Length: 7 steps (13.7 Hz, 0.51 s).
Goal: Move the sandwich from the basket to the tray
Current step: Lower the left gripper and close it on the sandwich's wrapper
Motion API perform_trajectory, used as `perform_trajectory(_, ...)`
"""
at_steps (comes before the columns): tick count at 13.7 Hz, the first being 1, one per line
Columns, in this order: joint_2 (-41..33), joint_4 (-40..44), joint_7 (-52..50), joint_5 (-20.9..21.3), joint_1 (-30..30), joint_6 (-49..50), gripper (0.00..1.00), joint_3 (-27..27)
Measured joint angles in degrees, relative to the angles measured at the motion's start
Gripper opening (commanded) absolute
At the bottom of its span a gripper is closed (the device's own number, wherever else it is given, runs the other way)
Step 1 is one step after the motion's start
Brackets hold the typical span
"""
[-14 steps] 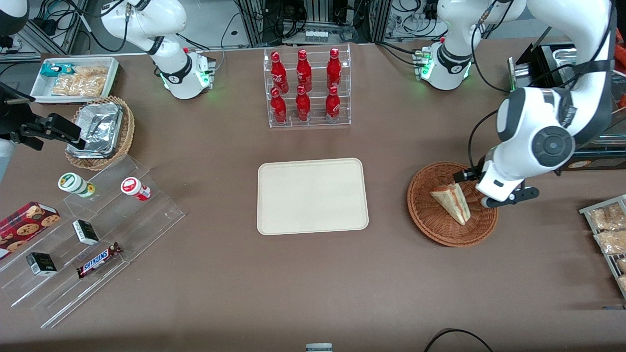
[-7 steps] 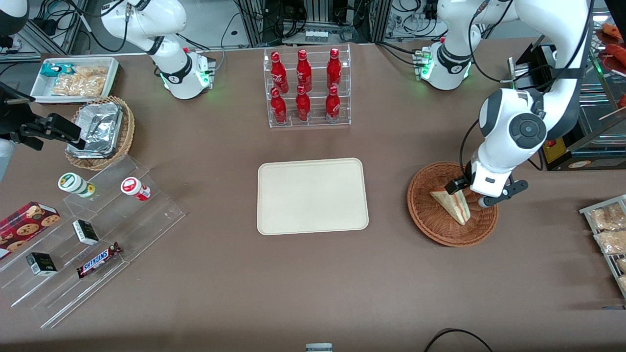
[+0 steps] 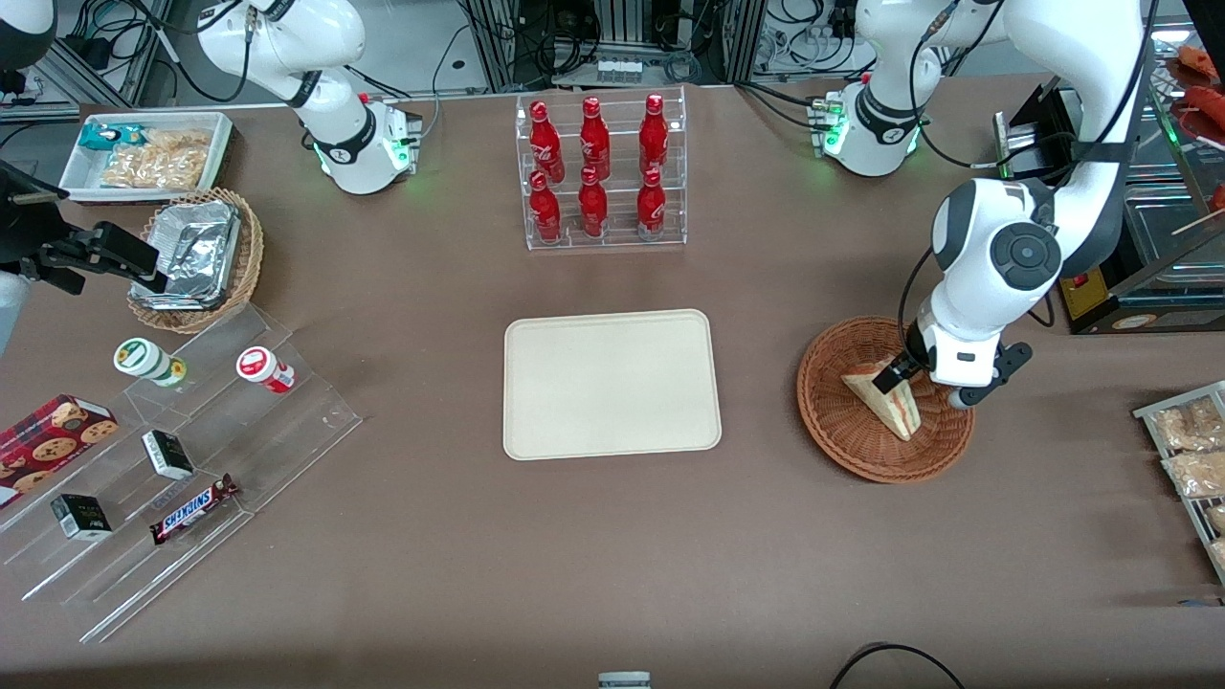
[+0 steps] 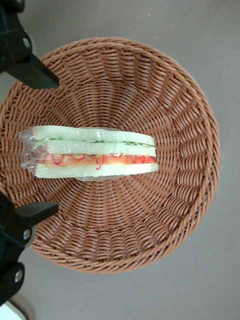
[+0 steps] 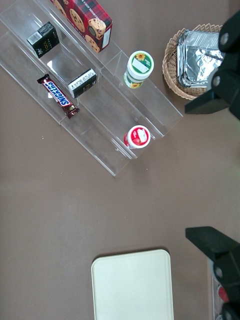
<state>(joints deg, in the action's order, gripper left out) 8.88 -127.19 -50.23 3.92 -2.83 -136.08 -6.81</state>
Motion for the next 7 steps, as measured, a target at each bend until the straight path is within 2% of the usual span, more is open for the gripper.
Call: perform_trajectory(7, 4.8, -0.1, -1.1, -0.6, 0.0, -3.0, 1.0, 0.0)
